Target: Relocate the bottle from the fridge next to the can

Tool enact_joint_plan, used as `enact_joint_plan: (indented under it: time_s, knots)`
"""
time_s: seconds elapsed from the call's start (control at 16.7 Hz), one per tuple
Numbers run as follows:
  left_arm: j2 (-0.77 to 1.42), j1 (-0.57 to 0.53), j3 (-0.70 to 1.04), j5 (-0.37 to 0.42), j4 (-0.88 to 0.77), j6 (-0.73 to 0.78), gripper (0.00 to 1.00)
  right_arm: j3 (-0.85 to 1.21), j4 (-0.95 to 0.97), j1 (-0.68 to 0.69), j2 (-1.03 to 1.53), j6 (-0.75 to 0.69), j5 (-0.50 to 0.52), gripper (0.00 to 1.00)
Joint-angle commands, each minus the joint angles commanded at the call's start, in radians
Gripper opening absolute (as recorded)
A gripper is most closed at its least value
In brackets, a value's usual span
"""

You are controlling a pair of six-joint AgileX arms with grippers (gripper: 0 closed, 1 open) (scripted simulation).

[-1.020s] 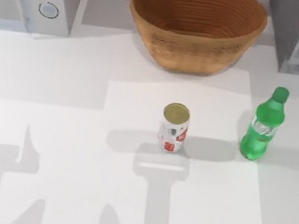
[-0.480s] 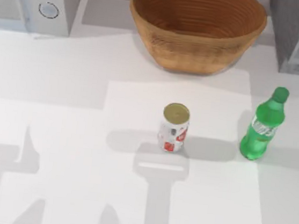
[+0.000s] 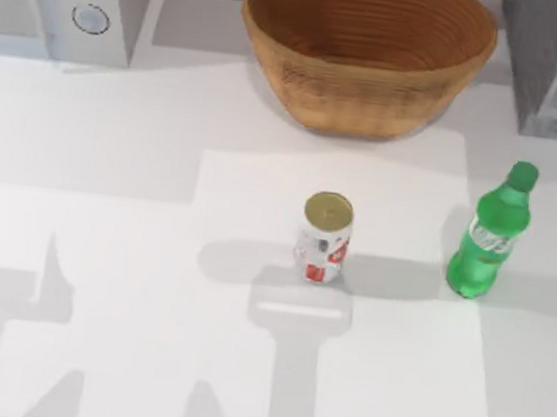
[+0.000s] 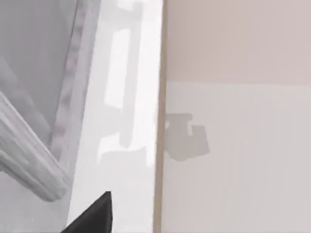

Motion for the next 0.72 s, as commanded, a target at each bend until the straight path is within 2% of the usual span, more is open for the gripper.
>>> enact_joint_plan:
  time_s: [0.18, 0.36, 0.54, 0.72]
  knots:
    - [0.000, 0.000, 0.000, 0.000, 0.000, 0.000, 1.00, -0.007, 0.226, 0.164, 0.001, 0.282, 0.035, 1.00]
    - [0.000, 0.000, 0.000, 0.000, 0.000, 0.000, 1.00, -0.013, 0.419, 0.308, 0.002, 0.498, 0.065, 1.00]
    - [0.000, 0.000, 0.000, 0.000, 0.000, 0.000, 1.00, -0.018, 0.536, 0.403, 0.000, 0.619, 0.084, 1.00]
    - [0.000, 0.000, 0.000, 0.000, 0.000, 0.000, 1.00, -0.019, 0.564, 0.427, 0.000, 0.648, 0.089, 1.00]
